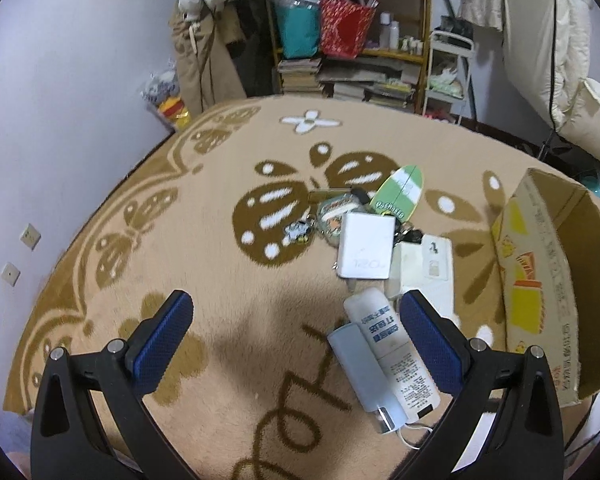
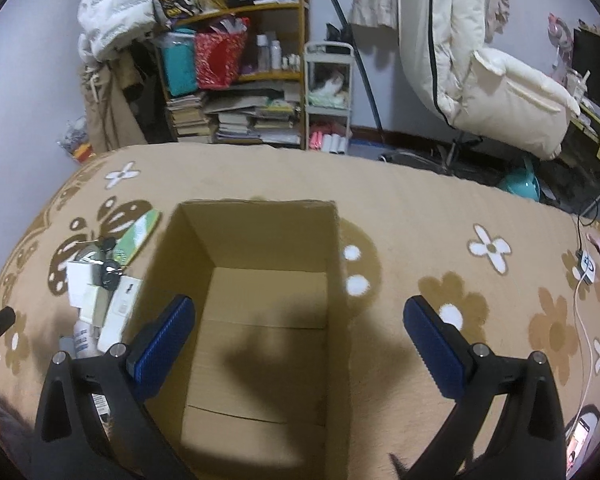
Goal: Organize rigid objects
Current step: 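Reach the left tool down to the light-blue cylinder and grasp it while the right tool pinches the box wall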
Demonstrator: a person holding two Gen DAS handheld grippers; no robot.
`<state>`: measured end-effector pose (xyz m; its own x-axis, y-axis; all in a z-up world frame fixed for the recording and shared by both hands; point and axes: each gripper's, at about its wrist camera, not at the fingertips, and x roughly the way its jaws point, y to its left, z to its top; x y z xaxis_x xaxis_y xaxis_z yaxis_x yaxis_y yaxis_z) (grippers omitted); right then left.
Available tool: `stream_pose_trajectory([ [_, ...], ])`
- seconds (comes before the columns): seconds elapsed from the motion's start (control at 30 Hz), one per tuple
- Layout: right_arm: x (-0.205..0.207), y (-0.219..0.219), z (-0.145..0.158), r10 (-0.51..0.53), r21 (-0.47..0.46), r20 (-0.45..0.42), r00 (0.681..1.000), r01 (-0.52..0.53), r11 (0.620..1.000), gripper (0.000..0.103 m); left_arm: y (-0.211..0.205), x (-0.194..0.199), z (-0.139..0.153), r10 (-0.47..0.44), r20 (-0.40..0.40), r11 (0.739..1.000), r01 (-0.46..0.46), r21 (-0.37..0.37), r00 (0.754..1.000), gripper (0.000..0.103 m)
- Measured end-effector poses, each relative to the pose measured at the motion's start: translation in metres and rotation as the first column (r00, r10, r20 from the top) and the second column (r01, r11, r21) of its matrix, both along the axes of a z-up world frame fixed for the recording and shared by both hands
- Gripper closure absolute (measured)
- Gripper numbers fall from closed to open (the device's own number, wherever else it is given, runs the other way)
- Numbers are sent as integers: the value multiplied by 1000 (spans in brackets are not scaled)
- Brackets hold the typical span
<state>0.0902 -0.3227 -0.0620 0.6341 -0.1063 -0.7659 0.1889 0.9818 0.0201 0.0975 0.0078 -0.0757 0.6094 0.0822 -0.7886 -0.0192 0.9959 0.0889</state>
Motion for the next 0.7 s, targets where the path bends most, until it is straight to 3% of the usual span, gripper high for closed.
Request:
stream_pose_trajectory([
  [0.33, 12, -24, -27, -62, 35, -135, 989, 68, 997, 0, 0, 13, -33, 23, -121, 999, -17, 52, 992, 1],
  [0.5, 15, -25, -41, -57, 42, -206, 977, 67, 997, 20, 3, 17, -52, 46, -189, 996, -30, 88, 981, 1],
  [0.63, 15, -27, -50, -48, 63, -249, 967, 65, 996, 47, 5, 20, -65, 58, -236, 995, -37, 92, 970, 1],
  [0.7, 15, -27, -54, -42, 83, -268, 963, 67, 994, 67, 4, 22, -72, 59, -261, 995, -36, 91, 964, 1],
])
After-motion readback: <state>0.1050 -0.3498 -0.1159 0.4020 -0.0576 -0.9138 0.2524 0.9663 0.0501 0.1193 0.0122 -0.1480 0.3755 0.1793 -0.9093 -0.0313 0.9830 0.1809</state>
